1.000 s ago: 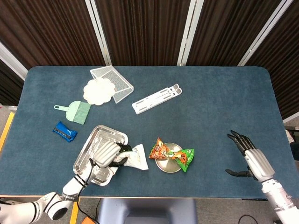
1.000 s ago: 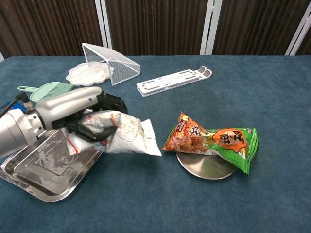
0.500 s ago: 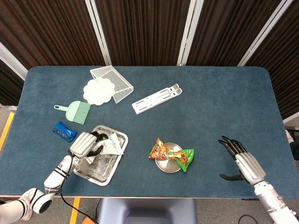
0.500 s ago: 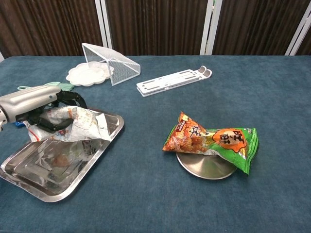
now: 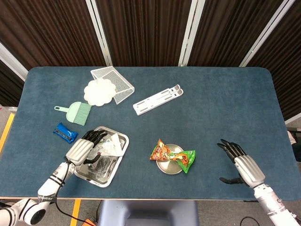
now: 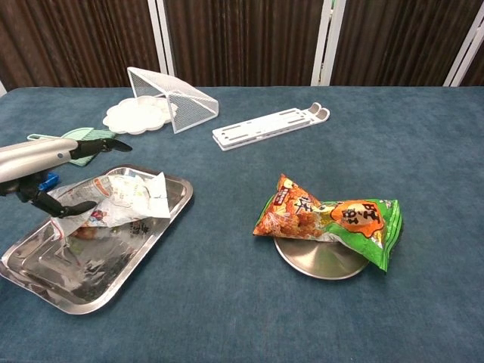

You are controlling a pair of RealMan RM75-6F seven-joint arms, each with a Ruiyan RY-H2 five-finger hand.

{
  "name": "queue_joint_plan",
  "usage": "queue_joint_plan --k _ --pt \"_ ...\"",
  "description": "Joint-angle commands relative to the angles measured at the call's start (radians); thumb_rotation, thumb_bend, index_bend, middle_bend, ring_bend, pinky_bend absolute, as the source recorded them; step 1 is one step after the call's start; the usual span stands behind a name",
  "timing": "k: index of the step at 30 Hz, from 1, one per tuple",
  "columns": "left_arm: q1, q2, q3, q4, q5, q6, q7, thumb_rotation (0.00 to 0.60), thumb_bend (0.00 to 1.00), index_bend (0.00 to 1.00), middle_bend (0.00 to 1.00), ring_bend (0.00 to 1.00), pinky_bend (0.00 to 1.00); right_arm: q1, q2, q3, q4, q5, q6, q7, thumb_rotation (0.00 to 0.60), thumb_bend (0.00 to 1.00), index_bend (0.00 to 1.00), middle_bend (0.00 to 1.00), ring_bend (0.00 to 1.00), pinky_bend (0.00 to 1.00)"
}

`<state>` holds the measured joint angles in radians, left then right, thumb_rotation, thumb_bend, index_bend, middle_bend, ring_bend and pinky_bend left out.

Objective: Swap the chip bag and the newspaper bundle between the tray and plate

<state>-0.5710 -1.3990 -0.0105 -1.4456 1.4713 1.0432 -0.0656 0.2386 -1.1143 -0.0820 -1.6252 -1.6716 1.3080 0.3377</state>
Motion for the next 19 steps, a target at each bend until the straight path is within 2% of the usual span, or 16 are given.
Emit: queue_joint_plan --k 1,4,6,10,12,14,19 --pt "0.055 0.099 0.042 -0.132 0.023 0.065 0.081 0.6 0.41 0.0 0.0 0.0 0.02 -0.005 0.009 -0.006 -0.001 -0.013 0.014 -0.004 0.6 0.04 0.0 0.0 0.0 0.0" --pt "0.121 0.146 0.072 -0.179 0.046 0.159 0.115 0.6 0.41 0.0 0.0 0.0 0.01 -0.024 0.013 -0.006 -0.004 -0.022 0.047 -0.053 0.6 0.04 0.0 0.0 0.0 0.0" --pt "0.198 0.163 0.102 -0.185 0.062 0.261 0.135 0.6 0.41 0.0 0.0 0.0 0.01 -0.051 0.006 -0.006 -0.013 -0.027 0.091 -0.113 0.6 0.04 0.0 0.0 0.0 0.0" --pt "0.353 0.136 0.147 -0.144 0.082 0.459 0.219 0.6 0.41 0.0 0.0 0.0 0.0 -0.103 -0.016 -0.011 -0.026 -0.034 0.157 -0.226 0.6 0.04 0.0 0.0 0.0 0.0" --pt "0.38 0.137 0.149 -0.139 0.053 0.463 0.274 0.6 0.42 0.0 0.0 0.0 0.0 -0.128 -0.035 -0.007 -0.027 -0.026 0.183 -0.311 0.6 0.04 0.0 0.0 0.0 0.0" --pt "0.377 0.154 0.135 -0.15 0.067 0.469 0.228 0.6 0.42 0.0 0.0 0.0 0.0 -0.147 -0.06 0.006 -0.021 -0.026 0.215 -0.389 0.6 0.04 0.0 0.0 0.0 0.0" --pt "0.376 0.145 0.091 -0.087 0.062 0.477 0.169 0.6 0.42 0.0 0.0 0.0 0.0 -0.157 -0.092 0.029 -0.017 -0.001 0.221 -0.441 0.6 0.04 0.0 0.0 0.0 0.0"
